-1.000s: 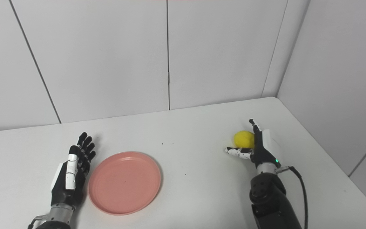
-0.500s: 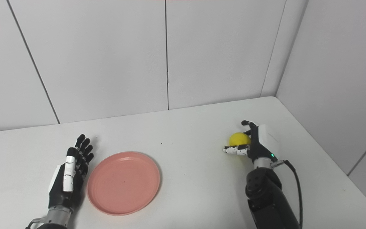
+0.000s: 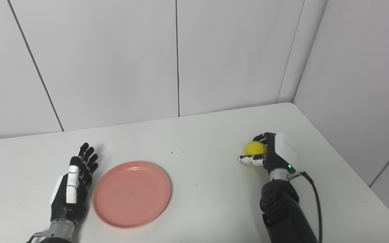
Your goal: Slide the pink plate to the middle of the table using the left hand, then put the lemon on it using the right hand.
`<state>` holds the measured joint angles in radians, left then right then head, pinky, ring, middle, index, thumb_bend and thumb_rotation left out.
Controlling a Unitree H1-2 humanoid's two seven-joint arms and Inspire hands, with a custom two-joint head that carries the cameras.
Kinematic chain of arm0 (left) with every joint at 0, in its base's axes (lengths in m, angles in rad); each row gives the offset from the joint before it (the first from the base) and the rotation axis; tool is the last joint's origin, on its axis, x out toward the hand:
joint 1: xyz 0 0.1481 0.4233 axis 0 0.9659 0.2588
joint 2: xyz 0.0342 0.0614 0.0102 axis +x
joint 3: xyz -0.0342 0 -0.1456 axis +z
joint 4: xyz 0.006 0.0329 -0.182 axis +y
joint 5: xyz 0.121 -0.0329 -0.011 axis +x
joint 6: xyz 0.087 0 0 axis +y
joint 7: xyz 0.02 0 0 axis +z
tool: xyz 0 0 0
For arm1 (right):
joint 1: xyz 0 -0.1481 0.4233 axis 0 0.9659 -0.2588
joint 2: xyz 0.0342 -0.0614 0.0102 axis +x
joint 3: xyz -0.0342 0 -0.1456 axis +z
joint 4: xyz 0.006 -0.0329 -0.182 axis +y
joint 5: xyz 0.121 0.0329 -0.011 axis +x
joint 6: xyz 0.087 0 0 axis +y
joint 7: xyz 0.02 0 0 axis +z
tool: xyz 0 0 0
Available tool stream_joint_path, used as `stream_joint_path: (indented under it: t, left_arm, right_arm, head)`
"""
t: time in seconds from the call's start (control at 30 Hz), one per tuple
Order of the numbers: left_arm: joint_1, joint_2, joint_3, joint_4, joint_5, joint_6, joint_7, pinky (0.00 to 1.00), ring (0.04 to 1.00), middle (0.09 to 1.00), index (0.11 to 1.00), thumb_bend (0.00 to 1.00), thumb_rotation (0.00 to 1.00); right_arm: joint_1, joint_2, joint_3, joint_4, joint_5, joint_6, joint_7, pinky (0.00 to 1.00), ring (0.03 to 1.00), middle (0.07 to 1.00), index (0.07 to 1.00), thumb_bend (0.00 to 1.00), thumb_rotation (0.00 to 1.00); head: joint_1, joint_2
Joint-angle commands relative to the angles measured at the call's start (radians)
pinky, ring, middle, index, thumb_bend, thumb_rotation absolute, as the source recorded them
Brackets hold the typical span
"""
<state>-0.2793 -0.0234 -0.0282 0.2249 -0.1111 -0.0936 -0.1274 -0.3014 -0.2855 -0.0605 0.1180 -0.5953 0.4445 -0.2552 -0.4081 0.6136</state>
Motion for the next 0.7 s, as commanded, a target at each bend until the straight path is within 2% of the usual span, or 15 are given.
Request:
stream_joint_path:
  t: [0.0,0.13,0.27,0.47,0.5,0.57,0.67]
  left_arm:
    - [0.021,-0.01,0.006,0.012,0.0,-0.015,0.012,0.99,0.976,0.988,0.983,0.62,1.0]
    - [0.022,-0.017,0.004,0.012,0.005,-0.013,0.023,0.99,0.971,0.979,0.971,0.63,1.0]
    - [0.023,-0.019,0.0,0.014,0.012,-0.016,0.033,0.98,0.968,0.976,0.969,0.65,1.0]
    - [0.028,-0.024,-0.003,0.003,0.023,-0.009,0.045,0.98,0.965,0.973,0.96,0.65,1.0]
    - [0.029,-0.024,-0.005,0.002,0.027,-0.009,0.045,0.98,0.965,0.973,0.96,0.65,1.0]
    - [0.03,-0.022,-0.009,0.001,0.039,-0.008,0.049,0.97,0.965,0.974,0.958,0.65,1.0]
    - [0.032,-0.023,-0.017,-0.002,0.071,-0.002,0.069,0.95,0.952,0.964,0.95,0.66,1.0]
  right_arm:
    - [-0.014,0.007,-0.011,-0.068,-0.011,-0.029,-0.053,0.19,0.445,0.443,0.516,0.52,0.0]
    - [-0.004,0.028,-0.01,-0.118,0.01,-0.081,-0.078,0.15,0.444,0.438,0.516,0.52,0.0]
    - [0.001,0.05,0.006,-0.181,0.033,-0.118,-0.061,0.14,0.443,0.452,0.516,0.52,0.0]
    - [-0.006,0.081,0.09,-0.271,0.059,-0.161,0.009,0.17,0.444,0.455,0.517,0.52,0.0]
    - [-0.01,0.091,0.112,-0.287,0.058,-0.162,0.023,0.17,0.444,0.454,0.518,0.52,0.0]
    - [-0.019,0.109,0.149,-0.312,0.049,-0.156,0.044,0.24,0.447,0.45,0.518,0.52,0.0]
    - [-0.03,0.131,0.191,-0.334,0.039,-0.159,0.067,0.24,0.447,0.463,0.508,0.52,0.0]
  head:
    - [0.009,0.002]
    - [0.028,0.003]
    - [0.046,0.003]
    - [0.074,0.006]
    - [0.088,0.008]
    - [0.102,0.01]
    - [0.132,0.011]
